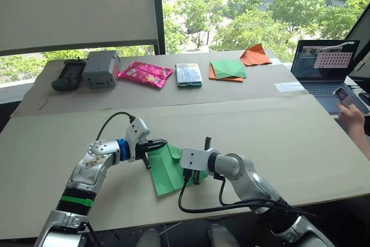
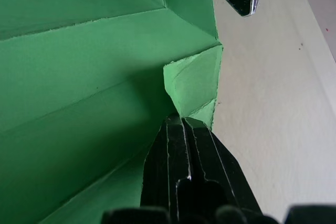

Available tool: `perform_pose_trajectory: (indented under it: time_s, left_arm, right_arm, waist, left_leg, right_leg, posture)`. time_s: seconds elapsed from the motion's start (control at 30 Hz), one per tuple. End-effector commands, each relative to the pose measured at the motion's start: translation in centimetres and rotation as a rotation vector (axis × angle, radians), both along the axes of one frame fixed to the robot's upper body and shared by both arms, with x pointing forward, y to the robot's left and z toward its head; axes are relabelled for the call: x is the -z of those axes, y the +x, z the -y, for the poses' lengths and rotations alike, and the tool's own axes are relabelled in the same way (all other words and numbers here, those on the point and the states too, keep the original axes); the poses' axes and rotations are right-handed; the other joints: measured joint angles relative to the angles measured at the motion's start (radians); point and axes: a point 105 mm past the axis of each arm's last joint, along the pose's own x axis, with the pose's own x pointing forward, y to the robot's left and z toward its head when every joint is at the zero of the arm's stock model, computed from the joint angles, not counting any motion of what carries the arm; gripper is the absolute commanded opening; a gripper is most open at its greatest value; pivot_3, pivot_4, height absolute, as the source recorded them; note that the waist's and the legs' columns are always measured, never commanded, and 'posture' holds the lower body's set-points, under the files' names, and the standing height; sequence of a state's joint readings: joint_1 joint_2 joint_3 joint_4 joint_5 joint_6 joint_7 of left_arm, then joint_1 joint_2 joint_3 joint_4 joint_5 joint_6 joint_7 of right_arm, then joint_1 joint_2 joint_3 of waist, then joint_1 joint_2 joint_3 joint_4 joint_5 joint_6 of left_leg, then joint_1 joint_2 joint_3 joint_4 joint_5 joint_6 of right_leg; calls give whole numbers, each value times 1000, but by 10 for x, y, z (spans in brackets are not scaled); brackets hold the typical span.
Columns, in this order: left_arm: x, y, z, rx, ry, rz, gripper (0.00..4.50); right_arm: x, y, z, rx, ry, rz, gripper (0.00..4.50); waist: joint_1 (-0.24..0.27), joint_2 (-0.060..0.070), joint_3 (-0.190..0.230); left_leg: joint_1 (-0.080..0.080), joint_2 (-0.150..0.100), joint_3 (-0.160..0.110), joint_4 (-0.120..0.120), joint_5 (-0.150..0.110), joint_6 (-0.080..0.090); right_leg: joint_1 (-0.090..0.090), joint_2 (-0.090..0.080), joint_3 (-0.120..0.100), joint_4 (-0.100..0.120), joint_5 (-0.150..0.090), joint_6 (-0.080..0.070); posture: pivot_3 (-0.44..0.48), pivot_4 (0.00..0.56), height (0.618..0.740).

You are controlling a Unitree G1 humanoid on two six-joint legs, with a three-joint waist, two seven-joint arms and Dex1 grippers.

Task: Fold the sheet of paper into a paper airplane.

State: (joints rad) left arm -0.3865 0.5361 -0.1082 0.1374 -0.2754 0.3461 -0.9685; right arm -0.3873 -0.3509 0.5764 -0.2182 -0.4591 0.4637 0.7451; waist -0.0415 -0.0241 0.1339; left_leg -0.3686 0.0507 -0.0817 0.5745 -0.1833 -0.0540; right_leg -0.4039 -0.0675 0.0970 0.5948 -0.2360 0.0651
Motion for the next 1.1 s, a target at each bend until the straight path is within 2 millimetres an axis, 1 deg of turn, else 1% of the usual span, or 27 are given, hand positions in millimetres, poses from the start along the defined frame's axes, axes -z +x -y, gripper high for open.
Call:
perform_pose_trajectory:
  time_s: [0.03, 0.13, 0.2, 0.3, 0.5, 0.6, 0.7, 0.8, 1.0, 1.1]
  left_arm:
    - [-9, 7, 7, 35, 6, 47, 0]
    - [-7, 11, 11, 57, 21, 52, 0]
    - [-8, 13, 15, 67, 20, 57, 0]
    - [-10, 13, 19, 94, 19, 59, 0]
    - [-5, 14, 31, 157, 41, 56, 0]
    - [-2, 13, 32, 174, 55, 51, 0]
    - [3, 16, 34, 164, 77, 54, 0]
    - [2, 18, 38, 172, 67, 55, 0]
    - [10, 17, 43, 188, 92, 46, 0]
    - [20, 18, 38, 182, 156, 37, 0]
  right_arm:
    - [3, -4, 4, 59, -23, -34, 19]
    - [3, -6, 8, 107, -35, -47, 19]
    - [3, -8, 11, 130, -45, -48, 19]
    - [1, -9, 13, 155, -50, -52, 19]
    - [2, -12, 15, 183, -48, -69, 19]
    - [2, -13, 15, 186, -50, -71, 19]
    - [2, -14, 16, 188, -52, -73, 19]
    - [2, -14, 17, 187, -54, -74, 19]
    - [4, -15, 16, 183, -59, -76, 19]
    - [4, -15, 17, 181, -63, -75, 19]
  waist:
    - [2, 0, 0]
    - [7, 0, 0]
    - [7, 0, 0]
    - [5, 0, 0]
    - [5, 0, 0]
    - [4, 0, 0]
    - [5, 0, 0]
    - [5, 0, 0]
    - [4, 0, 0]
    - [5, 0, 0]
  left_leg:
    - [0, 0, 0, 0, 0, 0]
    - [0, 0, 0, 0, -1, -2]
    - [-1, 0, 0, 1, -4, -7]
    - [-1, 0, 0, 1, -4, -7]
    - [-1, 0, 0, 1, -4, -7]
    - [-1, 0, 0, 1, -4, -7]
    - [-1, 0, 0, 1, -4, -7]
    - [-1, 0, 0, 2, -4, -7]
    - [-1, 0, 0, 2, -4, -7]
    - [-1, -1, 0, 2, -4, -7]
  right_leg:
    - [0, 0, 0, 0, 0, 0]
    - [0, 0, 0, 0, 0, 0]
    - [0, 0, 0, -1, 0, 0]
    - [0, 0, 0, 0, 0, 0]
    - [0, 0, 0, 0, 0, 0]
    - [0, 0, 0, 0, 0, 0]
    - [1, 0, 0, 0, 0, 1]
    - [1, 0, 0, 0, 0, 1]
    - [1, 0, 0, 0, 0, 1]
    - [1, 0, 0, 0, 0, 1]
  posture:
    - [0, 150, 732]
    - [0, 150, 732]
    - [0, 150, 732]
    - [0, 150, 732]
    - [0, 150, 732]
    - [0, 150, 732]
    - [0, 150, 732]
    - [0, 150, 732]
    - [0, 150, 732]
    - [0, 150, 732]
